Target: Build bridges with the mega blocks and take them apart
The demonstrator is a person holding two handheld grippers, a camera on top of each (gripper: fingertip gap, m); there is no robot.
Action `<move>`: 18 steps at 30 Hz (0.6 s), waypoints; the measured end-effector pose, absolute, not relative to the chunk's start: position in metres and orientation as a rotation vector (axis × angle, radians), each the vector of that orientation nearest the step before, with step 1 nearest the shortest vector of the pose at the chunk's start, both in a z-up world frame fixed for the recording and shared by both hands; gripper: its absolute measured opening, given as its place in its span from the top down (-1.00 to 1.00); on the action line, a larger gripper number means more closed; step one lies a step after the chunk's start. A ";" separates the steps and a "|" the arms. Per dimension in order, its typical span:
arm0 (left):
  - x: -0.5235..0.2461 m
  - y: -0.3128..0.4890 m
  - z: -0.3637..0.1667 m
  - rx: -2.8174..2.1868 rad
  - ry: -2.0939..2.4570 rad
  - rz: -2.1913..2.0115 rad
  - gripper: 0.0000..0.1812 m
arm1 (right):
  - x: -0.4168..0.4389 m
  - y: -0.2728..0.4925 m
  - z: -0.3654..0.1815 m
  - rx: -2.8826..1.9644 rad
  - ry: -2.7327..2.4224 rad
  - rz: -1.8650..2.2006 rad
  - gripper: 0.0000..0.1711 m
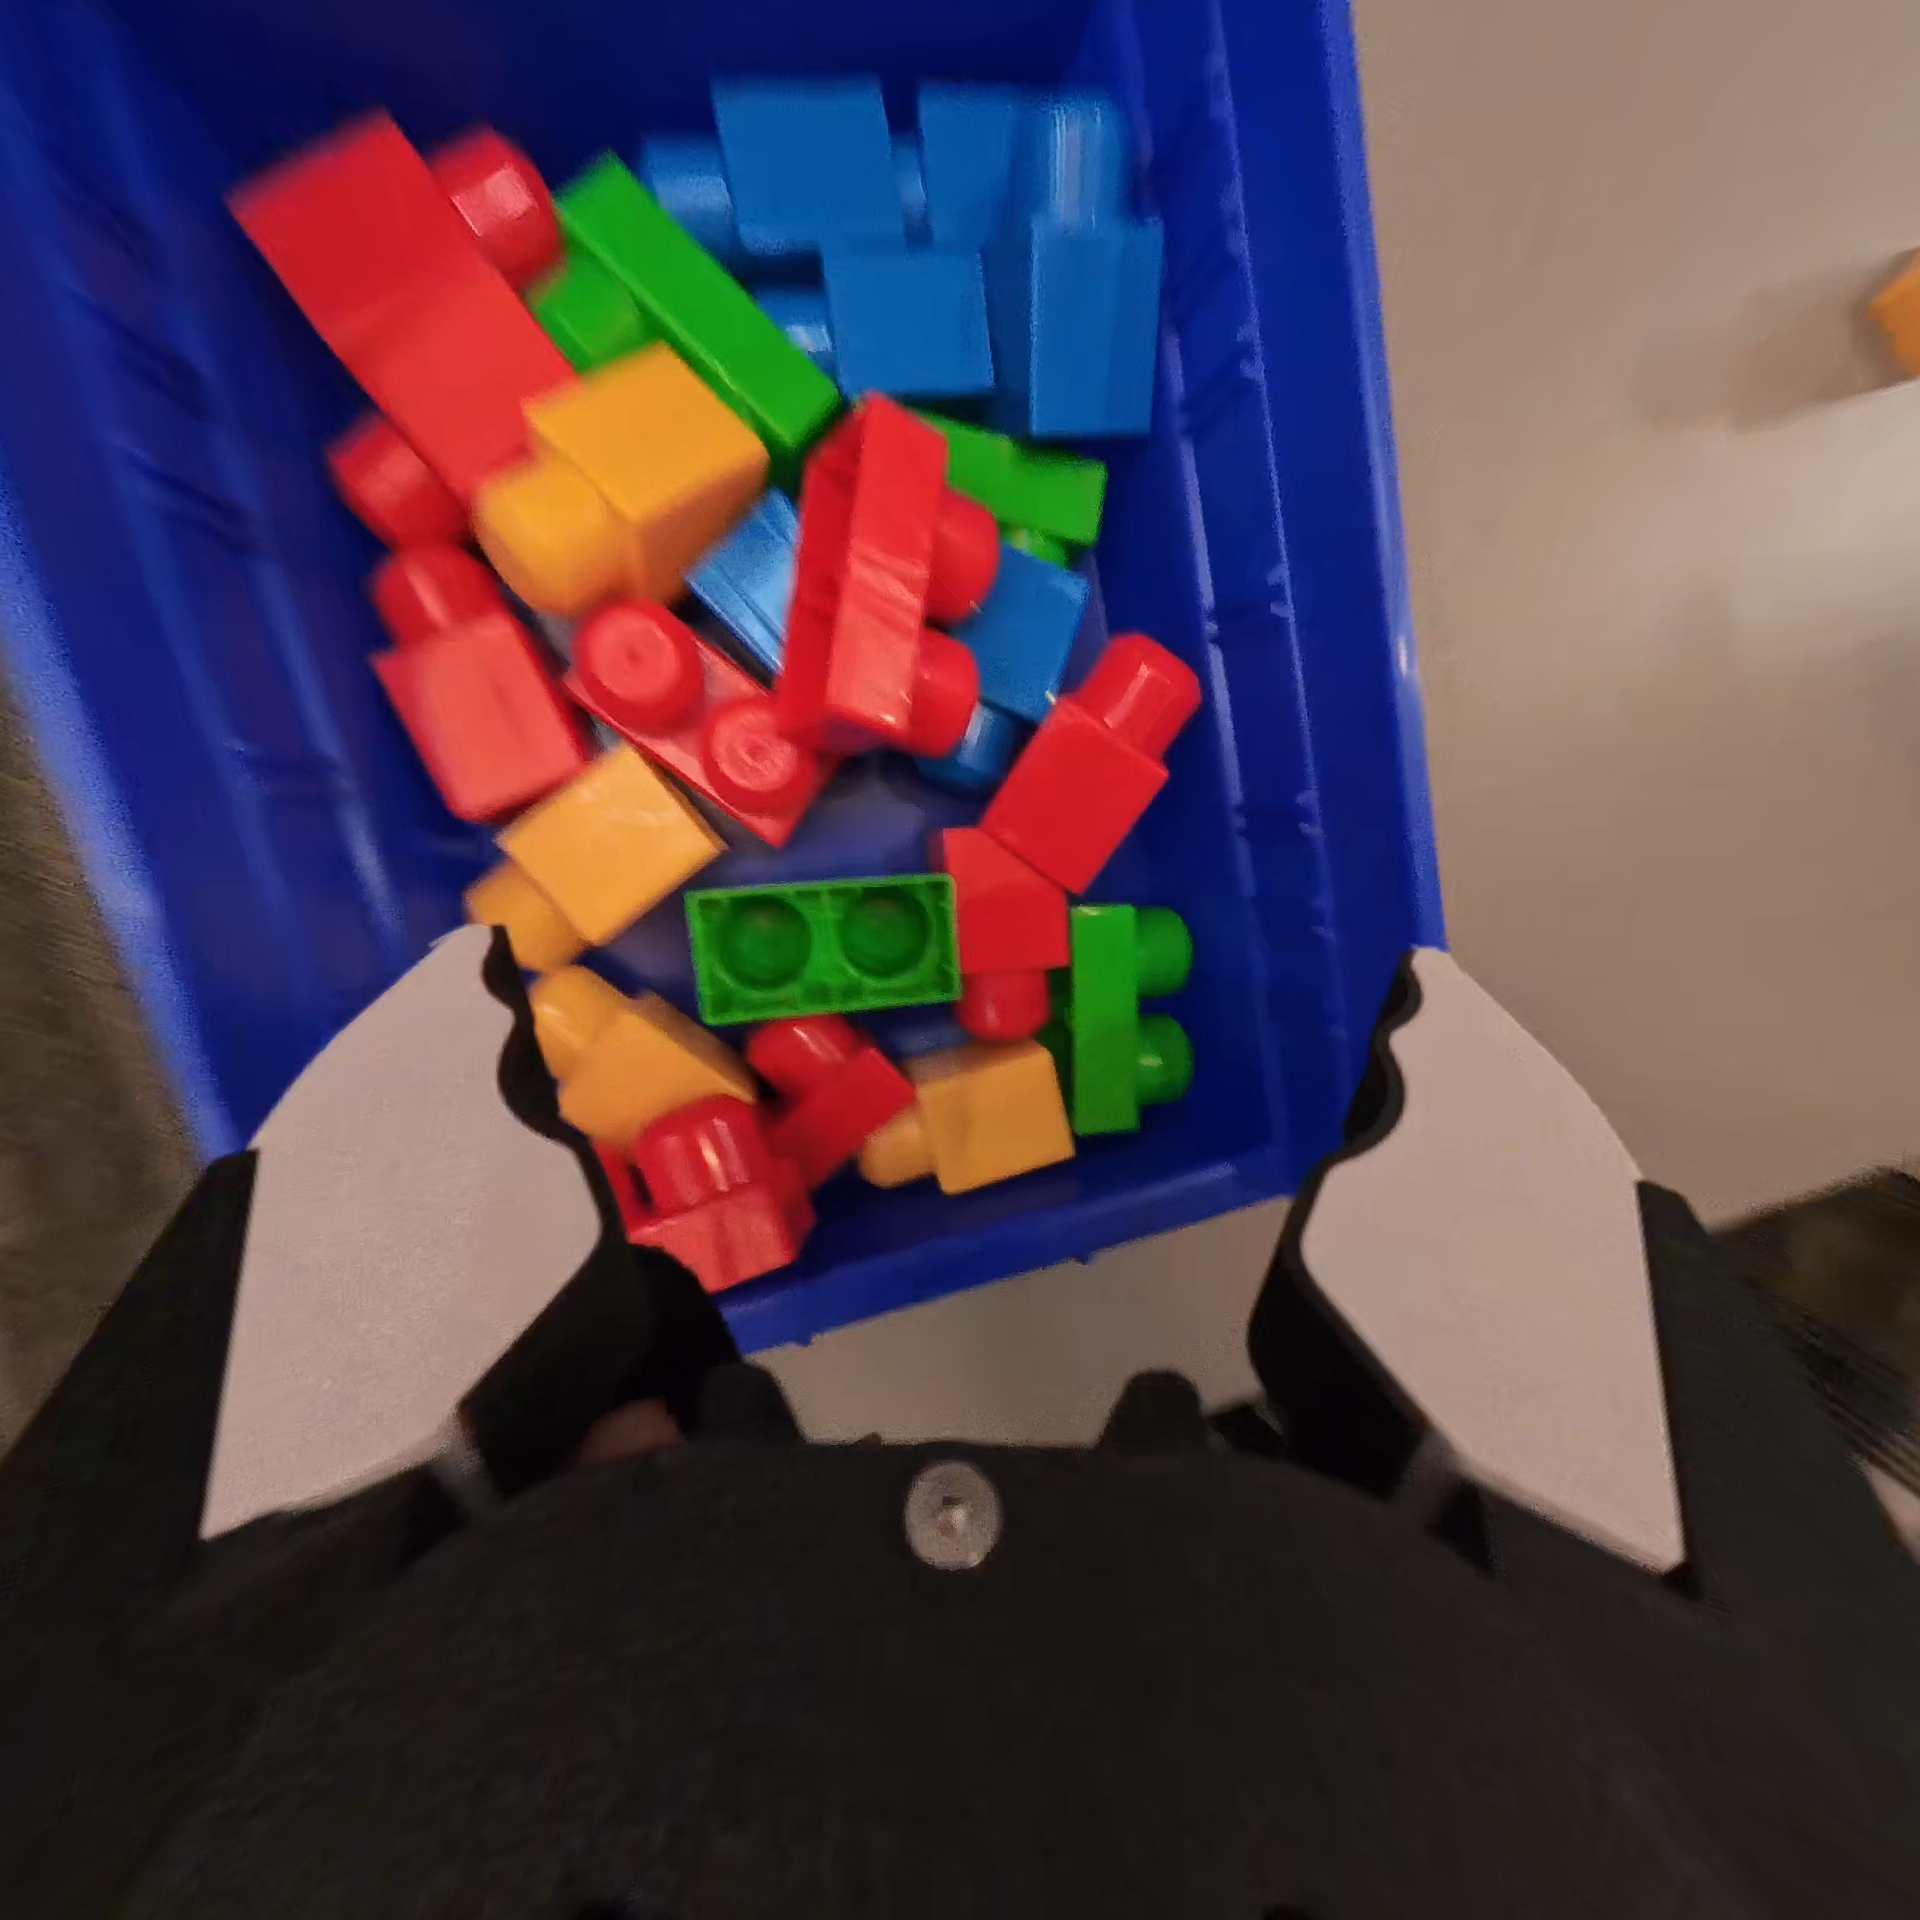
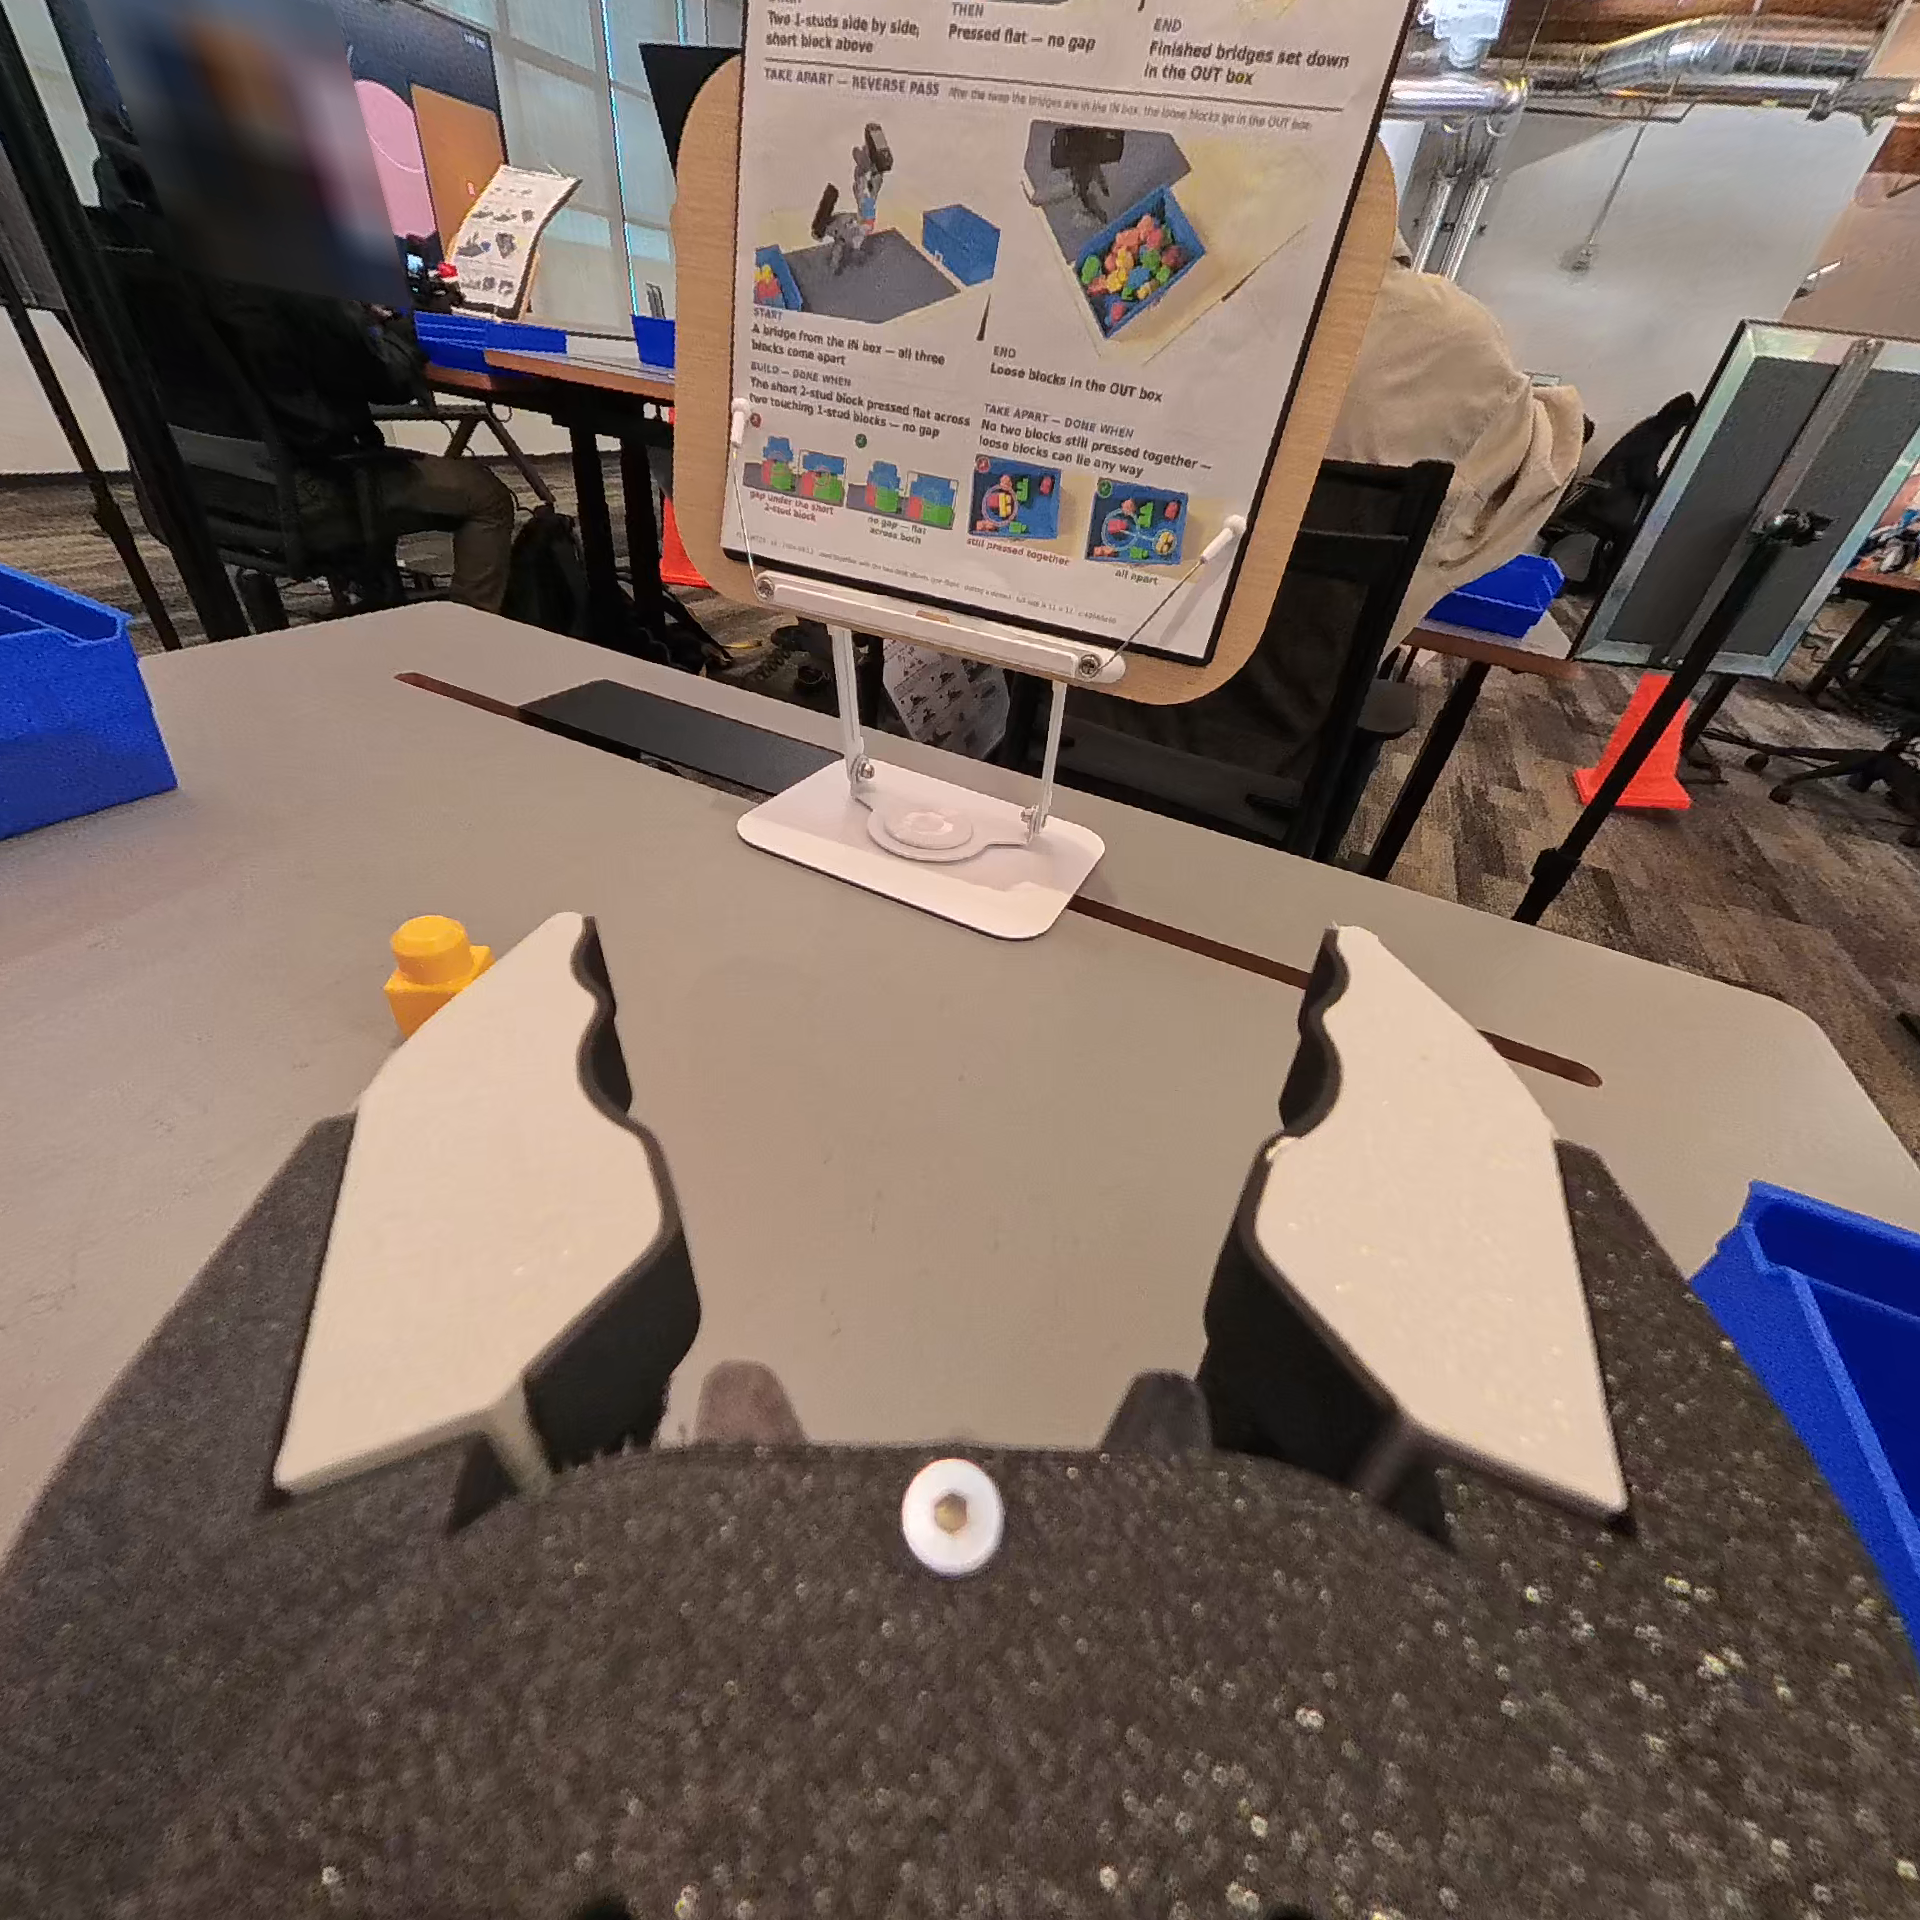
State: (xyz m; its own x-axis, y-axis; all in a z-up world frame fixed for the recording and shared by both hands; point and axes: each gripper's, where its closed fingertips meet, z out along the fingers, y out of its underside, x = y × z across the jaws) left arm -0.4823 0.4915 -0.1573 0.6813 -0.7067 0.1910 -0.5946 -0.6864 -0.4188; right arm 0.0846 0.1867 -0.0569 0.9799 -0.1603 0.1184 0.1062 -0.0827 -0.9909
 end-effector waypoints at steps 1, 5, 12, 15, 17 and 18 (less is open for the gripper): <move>-0.483 0.499 -0.150 -2.494 1.034 -0.413 -0.63 | 0.084 0.187 -0.057 -1.638 0.040 -0.222 -0.44; -0.484 0.527 -0.099 -2.069 0.995 -0.129 -0.62 | 0.083 0.188 -0.056 -1.638 0.037 -0.221 -0.44; -0.477 0.528 -0.037 -1.552 0.902 -0.002 -0.62 | 0.080 0.189 -0.055 -1.635 0.028 -0.221 -0.44; -0.474 0.522 -0.033 -1.487 0.909 -0.046 -0.62 | 0.080 0.187 -0.054 -1.635 0.028 -0.225 -0.44; -0.471 0.518 -0.039 -1.525 0.929 -0.119 -0.62 | 0.081 0.185 -0.053 -1.632 0.029 -0.233 -0.44; -0.469 0.517 -0.042 -1.545 0.929 -0.160 -0.62 | 0.082 0.185 -0.052 -1.630 0.032 -0.234 -0.44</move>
